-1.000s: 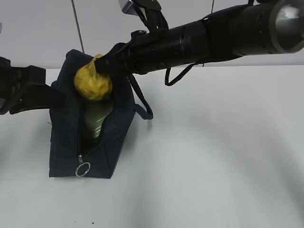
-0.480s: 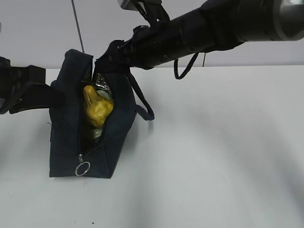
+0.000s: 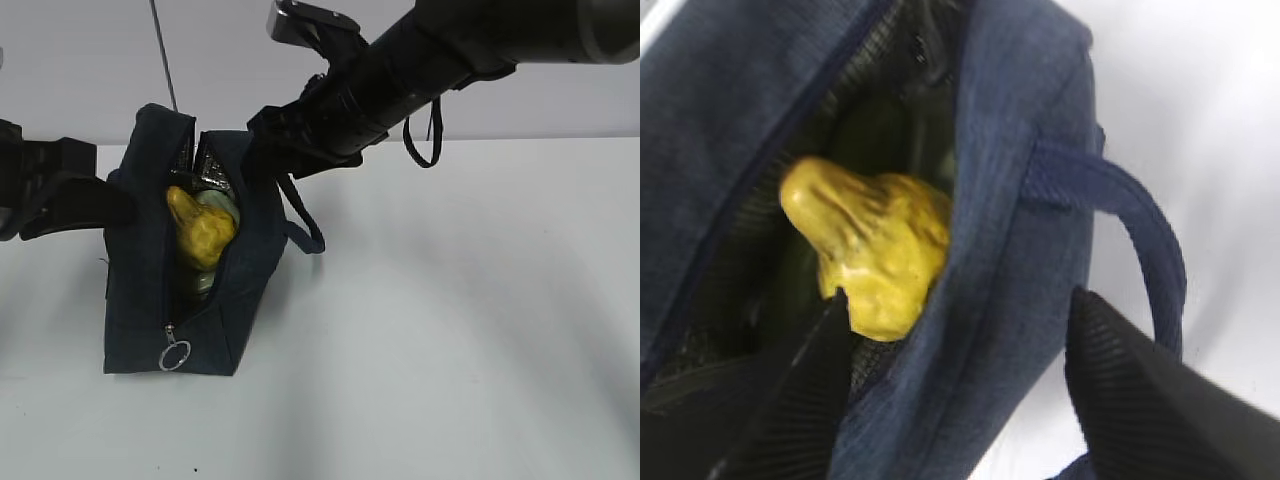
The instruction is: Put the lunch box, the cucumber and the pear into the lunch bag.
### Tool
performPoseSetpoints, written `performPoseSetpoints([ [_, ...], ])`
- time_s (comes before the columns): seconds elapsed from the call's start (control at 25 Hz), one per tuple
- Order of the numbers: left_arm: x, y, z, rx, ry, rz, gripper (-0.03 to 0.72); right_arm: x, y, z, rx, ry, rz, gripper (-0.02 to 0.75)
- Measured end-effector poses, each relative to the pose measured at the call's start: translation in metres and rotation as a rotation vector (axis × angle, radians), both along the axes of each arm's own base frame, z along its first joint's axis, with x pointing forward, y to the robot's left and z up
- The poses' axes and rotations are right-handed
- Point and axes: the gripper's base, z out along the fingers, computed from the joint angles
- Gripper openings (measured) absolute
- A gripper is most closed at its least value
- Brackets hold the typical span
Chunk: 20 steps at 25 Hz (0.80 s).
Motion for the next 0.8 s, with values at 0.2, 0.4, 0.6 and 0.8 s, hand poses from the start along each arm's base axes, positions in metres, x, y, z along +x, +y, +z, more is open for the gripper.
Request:
performPoseSetpoints([
  [0.2,0.0,0.0,0.0,0.001,-0.001,0.001,-0.015,0.006,0.003,-0.024,-0.011,0.075,-0.029,0.515],
  [0.4,0.0,0.0,0.0,0.001,-0.001,0.002,-0.015,0.009,0.004,-0.035,-0.021,0.101,-0.028,0.356],
  [0.6,0.0,0.0,0.0,0.001,-0.002,0.003,-0.015,0.011,0.006,-0.028,-0.018,0.088,-0.019,0.029],
  [0.8,0.001,0.0,0.001,-0.009,-0.002,0.008,-0.015,0.013,0.005,-0.017,-0.075,0.058,0.035,0.006],
])
